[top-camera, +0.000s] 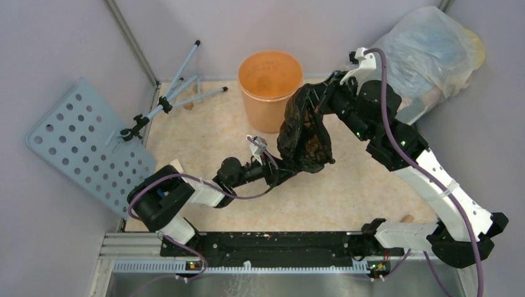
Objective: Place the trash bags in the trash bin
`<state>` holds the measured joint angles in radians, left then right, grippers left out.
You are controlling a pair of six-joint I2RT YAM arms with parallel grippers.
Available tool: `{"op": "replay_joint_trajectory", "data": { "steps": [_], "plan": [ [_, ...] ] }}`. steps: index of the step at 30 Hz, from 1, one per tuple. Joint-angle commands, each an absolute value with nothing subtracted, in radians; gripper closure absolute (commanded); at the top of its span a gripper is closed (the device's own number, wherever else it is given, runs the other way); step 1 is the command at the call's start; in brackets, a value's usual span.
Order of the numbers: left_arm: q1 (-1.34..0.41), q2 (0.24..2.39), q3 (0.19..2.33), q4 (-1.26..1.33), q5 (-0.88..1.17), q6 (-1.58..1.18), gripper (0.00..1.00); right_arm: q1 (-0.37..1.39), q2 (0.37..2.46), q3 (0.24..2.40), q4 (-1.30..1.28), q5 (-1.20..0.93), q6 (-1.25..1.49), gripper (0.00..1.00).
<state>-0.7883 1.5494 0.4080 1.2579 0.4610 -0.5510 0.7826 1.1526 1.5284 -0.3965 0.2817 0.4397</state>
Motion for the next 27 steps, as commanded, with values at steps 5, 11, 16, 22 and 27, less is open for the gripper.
{"op": "replay_joint_trajectory", "data": {
  "steps": [5,11,16,22,27],
  "plan": [
    [-0.791,1.624,0.462,1.415,0.519,-0.592,0.67,0.788,1.134,1.582,-0.365,0.280,0.446,1.00],
    [-0.787,1.583,0.474,1.296,0.534,-0.567,1.00,0.788,1.118,1.518,-0.353,0.430,0.396,1.00],
    [-0.776,1.441,0.505,0.908,0.527,-0.512,1.00,0.784,1.114,1.439,-0.335,0.705,0.288,1.00],
    [-0.741,1.245,0.564,0.399,0.543,-0.479,1.00,0.671,1.196,1.427,-0.399,0.905,0.217,1.00],
    [-0.689,1.097,0.656,0.038,0.555,-0.416,1.00,0.565,1.248,1.370,-0.465,0.861,0.283,1.00]
  ]
}}
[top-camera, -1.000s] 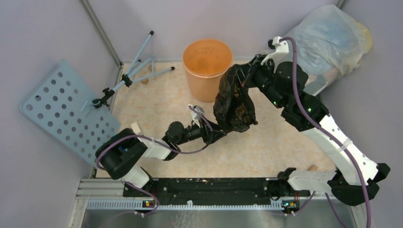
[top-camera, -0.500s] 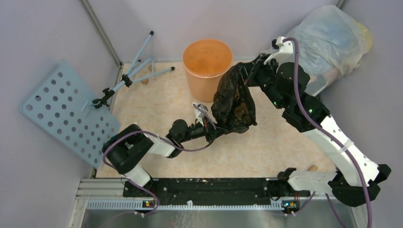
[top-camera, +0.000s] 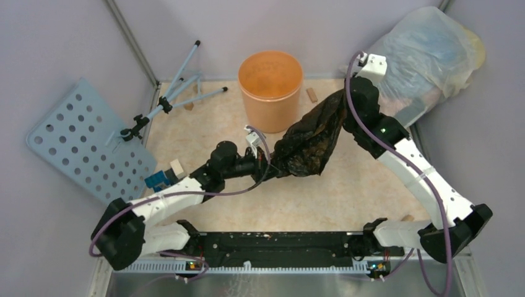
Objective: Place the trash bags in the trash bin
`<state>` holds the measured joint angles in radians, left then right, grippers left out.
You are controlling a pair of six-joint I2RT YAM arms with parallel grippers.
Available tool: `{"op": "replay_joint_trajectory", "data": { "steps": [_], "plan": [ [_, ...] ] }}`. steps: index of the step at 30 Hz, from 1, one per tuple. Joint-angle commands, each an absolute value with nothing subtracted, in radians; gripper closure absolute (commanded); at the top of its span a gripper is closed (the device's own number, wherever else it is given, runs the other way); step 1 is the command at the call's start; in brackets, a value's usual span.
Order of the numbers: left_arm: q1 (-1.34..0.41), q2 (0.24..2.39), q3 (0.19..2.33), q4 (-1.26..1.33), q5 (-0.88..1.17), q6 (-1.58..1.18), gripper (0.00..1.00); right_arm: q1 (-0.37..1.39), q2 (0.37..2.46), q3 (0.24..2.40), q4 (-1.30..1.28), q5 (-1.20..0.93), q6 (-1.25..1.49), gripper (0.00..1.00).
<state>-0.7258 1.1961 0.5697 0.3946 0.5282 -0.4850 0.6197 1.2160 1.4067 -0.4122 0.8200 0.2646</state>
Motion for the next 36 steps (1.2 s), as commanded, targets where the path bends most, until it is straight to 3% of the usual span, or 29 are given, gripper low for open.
{"op": "replay_joint_trajectory", "data": {
  "steps": [1,5,9,10,12,14,17,22,25,29,31,33,36],
  "plan": [
    [-0.674,1.073,0.677,-0.030,0.563,-0.408,1.00,0.554,1.256,1.357,-0.471,0.866,0.298,1.00],
    [-0.604,1.013,0.738,-0.173,0.613,-0.399,1.00,0.543,1.260,1.323,-0.477,0.872,0.329,1.00],
    [-0.537,1.025,0.781,-0.211,0.674,-0.399,1.00,0.543,1.188,1.242,-0.410,0.667,0.269,0.99],
    [-0.526,1.035,0.795,-0.215,0.689,-0.400,1.00,0.543,1.157,1.213,-0.390,0.579,0.244,0.94],
    [-0.511,1.056,0.840,-0.225,0.720,-0.400,1.00,0.543,1.095,1.152,-0.352,0.443,0.212,0.71],
    [-0.504,1.073,0.886,-0.239,0.741,-0.397,1.00,0.543,1.022,1.092,-0.331,0.360,0.199,0.59],
    [-0.502,1.096,0.968,-0.280,0.764,-0.391,1.00,0.544,0.947,1.040,-0.304,0.237,0.177,0.49],
    [-0.502,1.141,1.069,-0.364,0.770,-0.361,1.00,0.566,0.849,0.958,-0.228,-0.049,0.150,0.46],
    [-0.502,1.145,1.086,-0.369,0.772,-0.363,1.00,0.594,0.783,0.863,-0.129,-0.176,0.133,0.47],
    [-0.502,1.148,1.102,-0.385,0.776,-0.343,1.00,0.659,0.721,0.723,0.035,-0.283,0.130,0.59],
    [-0.501,1.150,1.119,-0.410,0.785,-0.317,1.00,0.693,0.721,0.654,0.113,-0.306,0.124,0.72],
    [-0.502,1.155,1.138,-0.440,0.796,-0.296,1.00,0.713,0.742,0.628,0.168,-0.298,0.127,0.96],
    [-0.501,1.156,1.153,-0.464,0.818,-0.281,1.00,0.715,0.807,0.621,0.223,-0.298,0.143,1.00]
  ]
}}
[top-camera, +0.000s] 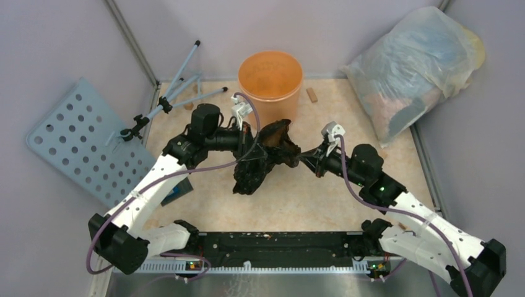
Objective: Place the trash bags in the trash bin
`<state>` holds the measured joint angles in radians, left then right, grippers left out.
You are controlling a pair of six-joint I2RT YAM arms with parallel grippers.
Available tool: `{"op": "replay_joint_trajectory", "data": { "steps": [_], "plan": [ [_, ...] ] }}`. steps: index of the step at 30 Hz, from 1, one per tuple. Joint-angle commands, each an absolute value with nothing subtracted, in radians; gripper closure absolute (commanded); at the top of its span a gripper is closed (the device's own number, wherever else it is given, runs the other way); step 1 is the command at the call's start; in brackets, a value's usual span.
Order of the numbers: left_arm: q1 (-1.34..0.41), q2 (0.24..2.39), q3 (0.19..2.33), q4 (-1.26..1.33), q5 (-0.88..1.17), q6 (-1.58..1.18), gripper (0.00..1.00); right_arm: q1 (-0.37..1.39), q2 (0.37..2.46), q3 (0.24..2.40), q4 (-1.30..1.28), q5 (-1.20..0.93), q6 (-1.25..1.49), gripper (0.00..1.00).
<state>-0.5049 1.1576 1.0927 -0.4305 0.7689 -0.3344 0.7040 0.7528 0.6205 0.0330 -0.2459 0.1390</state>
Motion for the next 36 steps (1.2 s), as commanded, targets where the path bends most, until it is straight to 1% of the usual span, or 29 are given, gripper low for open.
{"op": "replay_joint_trajectory", "data": {
  "steps": [1,5,9,12,16,19,25,29,36],
  "plan": [
    [-0.502,1.157,1.156,-0.473,0.825,-0.275,1.00,0.714,0.824,0.621,0.241,-0.305,0.146,1.00],
    [-0.502,1.157,1.161,-0.496,0.846,-0.252,1.00,0.716,0.890,0.628,0.302,-0.302,0.163,1.00],
    [-0.501,1.159,1.175,-0.518,0.860,-0.232,1.00,0.722,0.953,0.660,0.294,-0.329,0.164,1.00],
    [-0.501,1.164,1.192,-0.534,0.865,-0.219,1.00,0.742,0.964,0.668,0.273,-0.317,0.149,0.98],
    [-0.502,1.174,1.205,-0.558,0.876,-0.196,1.00,0.746,0.920,0.684,0.242,-0.237,0.163,0.97],
    [-0.503,1.180,1.207,-0.577,0.877,-0.184,1.00,0.746,0.887,0.728,0.187,-0.156,0.172,1.00],
    [-0.504,1.171,1.199,-0.590,0.890,-0.168,1.00,0.745,0.931,0.805,0.135,-0.077,0.171,1.00],
    [-0.506,1.153,1.200,-0.610,0.905,-0.146,1.00,0.746,1.028,0.841,0.142,-0.167,0.166,1.00],
    [-0.515,1.135,1.206,-0.631,0.921,-0.116,1.00,0.750,1.165,0.839,0.211,-0.308,0.179,1.00]
  ]
}}
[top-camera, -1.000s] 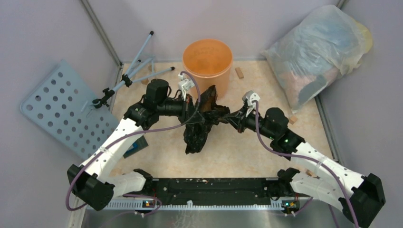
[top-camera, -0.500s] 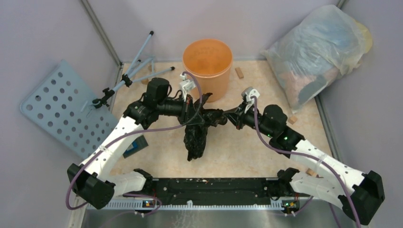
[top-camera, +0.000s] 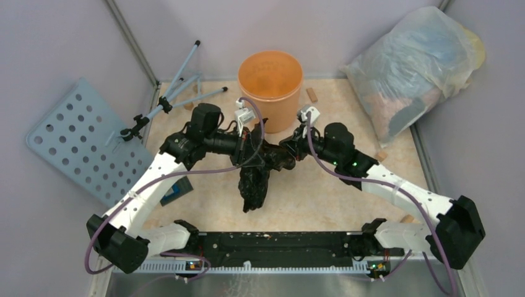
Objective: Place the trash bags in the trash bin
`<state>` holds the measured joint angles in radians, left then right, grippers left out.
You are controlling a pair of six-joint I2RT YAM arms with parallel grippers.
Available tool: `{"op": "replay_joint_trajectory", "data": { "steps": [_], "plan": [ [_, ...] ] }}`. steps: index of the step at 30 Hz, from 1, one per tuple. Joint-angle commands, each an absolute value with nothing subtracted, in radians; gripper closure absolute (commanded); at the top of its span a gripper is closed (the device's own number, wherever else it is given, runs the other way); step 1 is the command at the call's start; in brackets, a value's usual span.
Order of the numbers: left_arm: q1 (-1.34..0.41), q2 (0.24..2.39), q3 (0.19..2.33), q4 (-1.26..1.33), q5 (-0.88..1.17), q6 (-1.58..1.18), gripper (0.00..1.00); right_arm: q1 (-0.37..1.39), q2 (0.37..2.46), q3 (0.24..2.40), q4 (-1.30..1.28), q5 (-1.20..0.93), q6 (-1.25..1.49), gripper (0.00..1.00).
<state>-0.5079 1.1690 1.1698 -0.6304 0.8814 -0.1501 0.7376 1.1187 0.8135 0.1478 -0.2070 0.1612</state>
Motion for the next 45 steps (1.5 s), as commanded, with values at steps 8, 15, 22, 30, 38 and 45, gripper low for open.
{"op": "replay_joint_trajectory", "data": {
  "steps": [8,15,22,30,38,45],
  "plan": [
    [-0.538,1.192,1.232,-0.581,0.915,-0.141,1.00,0.829,1.173,0.746,0.266,-0.337,0.172,1.00],
    [-0.606,1.317,1.291,-0.545,0.862,-0.138,1.00,0.897,1.007,0.635,0.229,-0.286,0.186,1.00],
    [-0.773,1.493,1.513,-0.571,0.793,-0.059,1.00,0.923,0.776,0.615,0.069,-0.180,0.170,1.00],
    [-0.810,1.545,1.656,-0.584,0.860,-0.029,1.00,0.925,0.658,0.593,-0.008,-0.129,0.191,1.00],
    [-0.810,1.466,1.599,-0.640,0.816,0.056,1.00,0.925,0.752,0.540,0.152,-0.142,0.227,1.00],
    [-0.810,1.351,1.521,-0.671,0.704,0.120,1.00,0.925,0.757,0.486,0.181,0.148,0.259,1.00]
  ]
}}
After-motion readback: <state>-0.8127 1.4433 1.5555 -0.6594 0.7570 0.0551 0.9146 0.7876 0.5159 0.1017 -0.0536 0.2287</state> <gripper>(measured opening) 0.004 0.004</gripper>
